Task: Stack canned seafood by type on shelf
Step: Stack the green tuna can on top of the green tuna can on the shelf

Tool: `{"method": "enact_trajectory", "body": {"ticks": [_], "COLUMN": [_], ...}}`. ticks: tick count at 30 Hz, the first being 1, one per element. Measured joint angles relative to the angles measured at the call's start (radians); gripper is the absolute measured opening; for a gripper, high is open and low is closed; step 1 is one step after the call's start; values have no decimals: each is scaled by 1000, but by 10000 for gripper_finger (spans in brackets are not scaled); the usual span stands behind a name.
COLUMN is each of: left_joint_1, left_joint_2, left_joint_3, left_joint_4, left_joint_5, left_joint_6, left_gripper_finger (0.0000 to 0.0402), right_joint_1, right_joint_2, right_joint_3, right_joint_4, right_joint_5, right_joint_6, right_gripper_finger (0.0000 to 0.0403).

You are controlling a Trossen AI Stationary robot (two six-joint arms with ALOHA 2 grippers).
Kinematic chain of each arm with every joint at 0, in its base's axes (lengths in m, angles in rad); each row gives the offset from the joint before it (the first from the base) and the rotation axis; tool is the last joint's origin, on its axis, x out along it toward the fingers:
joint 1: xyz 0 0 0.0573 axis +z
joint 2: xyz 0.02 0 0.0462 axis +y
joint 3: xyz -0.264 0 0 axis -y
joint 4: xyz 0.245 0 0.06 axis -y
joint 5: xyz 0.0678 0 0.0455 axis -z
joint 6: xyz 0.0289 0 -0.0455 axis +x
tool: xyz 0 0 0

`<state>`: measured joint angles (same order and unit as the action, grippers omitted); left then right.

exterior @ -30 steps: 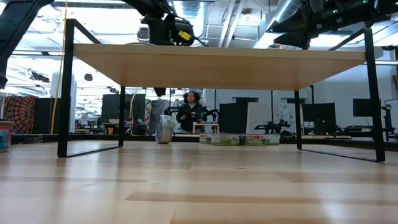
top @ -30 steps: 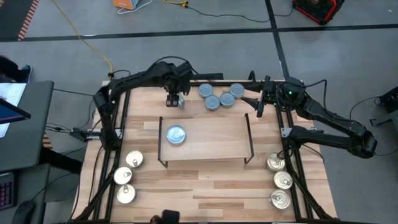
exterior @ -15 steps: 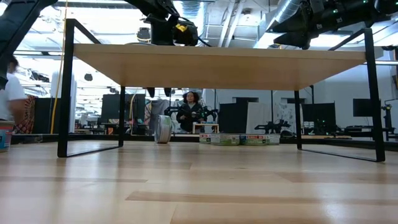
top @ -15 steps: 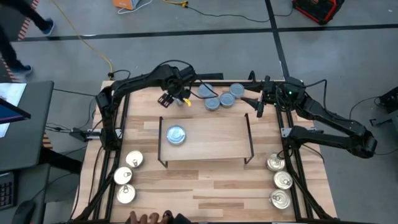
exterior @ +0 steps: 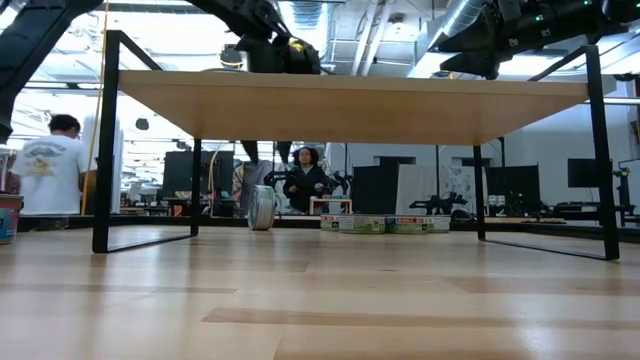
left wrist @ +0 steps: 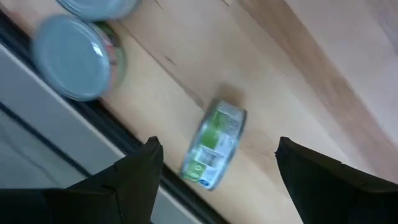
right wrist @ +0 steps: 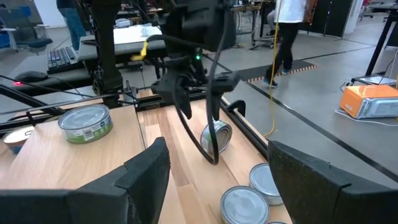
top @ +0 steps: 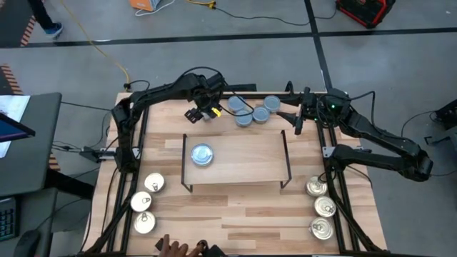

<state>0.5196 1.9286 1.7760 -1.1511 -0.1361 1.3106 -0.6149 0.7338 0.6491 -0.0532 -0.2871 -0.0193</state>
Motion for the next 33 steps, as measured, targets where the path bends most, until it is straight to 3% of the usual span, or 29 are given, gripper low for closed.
{"method": "enact_trajectory", "body": {"ticks": [23,27,33], "left_joint_1": [11,10,6], "left_joint_2": [185,188,188], "left_joint_3": [1,1,1], "left_joint_4": [-25,-44,-46], "left_joint_5": [-61,-105,-170], "left_joint_6": [73,76,13], "left_gripper_finger": [296,251,127], "right_joint_1": [19,19,19], "right_joint_2": [7,8,8], "right_joint_3": [0,0,0], "right_joint_4": [1,1,1], "right_joint_5": [-1,-1,-1], "right_joint_6": [-6,-8,-8], "right_gripper_finger": [295,295,295]}}
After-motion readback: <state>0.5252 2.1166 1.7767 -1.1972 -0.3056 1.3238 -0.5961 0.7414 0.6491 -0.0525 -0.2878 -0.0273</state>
